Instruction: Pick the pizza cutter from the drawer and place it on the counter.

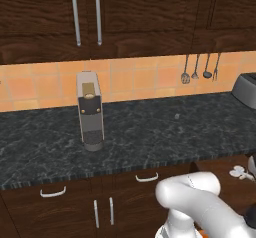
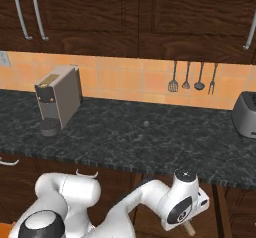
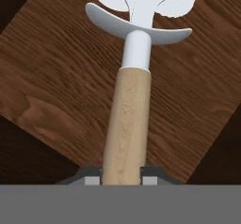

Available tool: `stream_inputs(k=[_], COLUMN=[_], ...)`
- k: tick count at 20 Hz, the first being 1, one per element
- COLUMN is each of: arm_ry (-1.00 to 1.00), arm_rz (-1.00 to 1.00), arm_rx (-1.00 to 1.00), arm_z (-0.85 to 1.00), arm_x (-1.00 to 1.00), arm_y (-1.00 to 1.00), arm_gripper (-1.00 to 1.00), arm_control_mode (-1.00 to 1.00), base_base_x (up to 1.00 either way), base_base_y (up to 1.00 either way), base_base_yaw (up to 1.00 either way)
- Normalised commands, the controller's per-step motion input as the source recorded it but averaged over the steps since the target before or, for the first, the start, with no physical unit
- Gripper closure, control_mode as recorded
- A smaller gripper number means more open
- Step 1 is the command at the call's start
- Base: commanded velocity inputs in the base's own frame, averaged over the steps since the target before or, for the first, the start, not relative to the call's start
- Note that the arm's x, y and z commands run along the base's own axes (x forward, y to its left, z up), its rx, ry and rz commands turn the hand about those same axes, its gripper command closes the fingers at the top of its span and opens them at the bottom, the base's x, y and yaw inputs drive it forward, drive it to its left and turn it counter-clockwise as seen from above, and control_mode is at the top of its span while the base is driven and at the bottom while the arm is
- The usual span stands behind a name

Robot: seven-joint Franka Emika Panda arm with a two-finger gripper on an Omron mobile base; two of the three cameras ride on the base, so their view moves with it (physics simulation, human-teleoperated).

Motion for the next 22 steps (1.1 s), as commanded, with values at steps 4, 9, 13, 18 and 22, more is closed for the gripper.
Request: stream_inputs(k=[4,9,13,18,22], arm_ry=[0.09,0.03,-0.03,-0.12,-0.07], arm_rz=[-0.19,-0.17,-0.13,-0.03,0.00], arm_rx=[-0.01,-0.01,0.00,0.00,0.01], arm_z=[1.00,0.98,0.91,0.62,0.13], arm_x=[-0.20,0.00,0.05,0.54,1.00], arm_y=[0.00,0.00,0.25,0.72,1.00], arm_gripper=[1.00,1.00,1.00,1.00,1.00], arm_control_mode=[-1.00,-1.00,-1.00,-1.00,-1.00], base_base_x=[0.00,0.00,0.00,0.00,0.00], base_base_y=[0.00,0.00,0.00,0.00,0.00], base_base_yaw=[0.00,0.00,0.00,0.00,0.00])
